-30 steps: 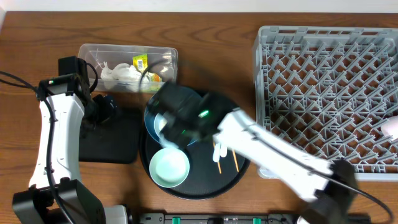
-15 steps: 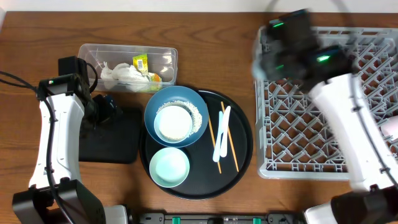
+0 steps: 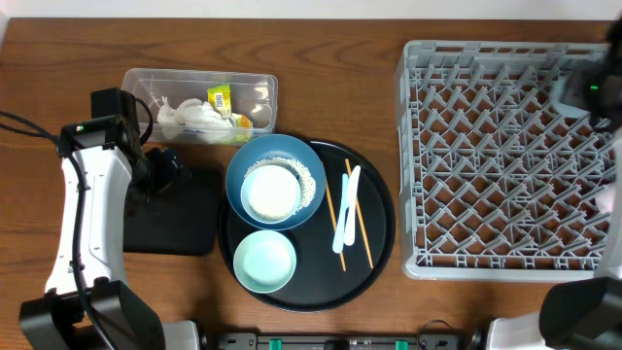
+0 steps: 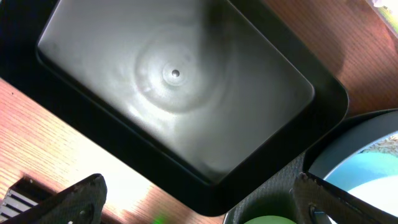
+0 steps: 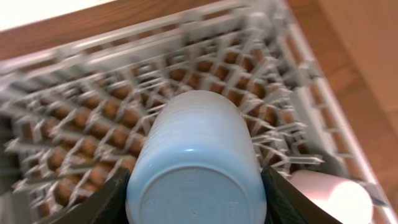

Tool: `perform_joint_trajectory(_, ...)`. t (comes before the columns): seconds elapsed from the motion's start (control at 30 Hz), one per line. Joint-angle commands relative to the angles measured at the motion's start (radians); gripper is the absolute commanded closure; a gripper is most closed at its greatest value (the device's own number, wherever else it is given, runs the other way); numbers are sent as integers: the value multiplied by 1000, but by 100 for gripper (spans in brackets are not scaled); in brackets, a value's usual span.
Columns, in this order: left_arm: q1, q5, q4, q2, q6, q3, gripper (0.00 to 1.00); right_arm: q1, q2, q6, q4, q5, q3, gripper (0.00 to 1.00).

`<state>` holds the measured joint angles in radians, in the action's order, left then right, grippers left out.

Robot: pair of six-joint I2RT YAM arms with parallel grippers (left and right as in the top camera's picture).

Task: Sort waste into correct bins and load items into the dishwasher rack
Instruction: 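Carry the white cup to the rack beside the pink cup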

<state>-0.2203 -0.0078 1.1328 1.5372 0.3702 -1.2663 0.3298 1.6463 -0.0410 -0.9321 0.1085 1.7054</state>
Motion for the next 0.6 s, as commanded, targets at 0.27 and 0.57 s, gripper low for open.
perform_joint_trajectory(0.27,-3,-15,4,-13,10,6,3,185,108,-10,-6,-4,13,79)
perform_joint_trajectory(0.57,-3,-15,4,-13,10,6,3,249,227,-11,-45,-8,12,80)
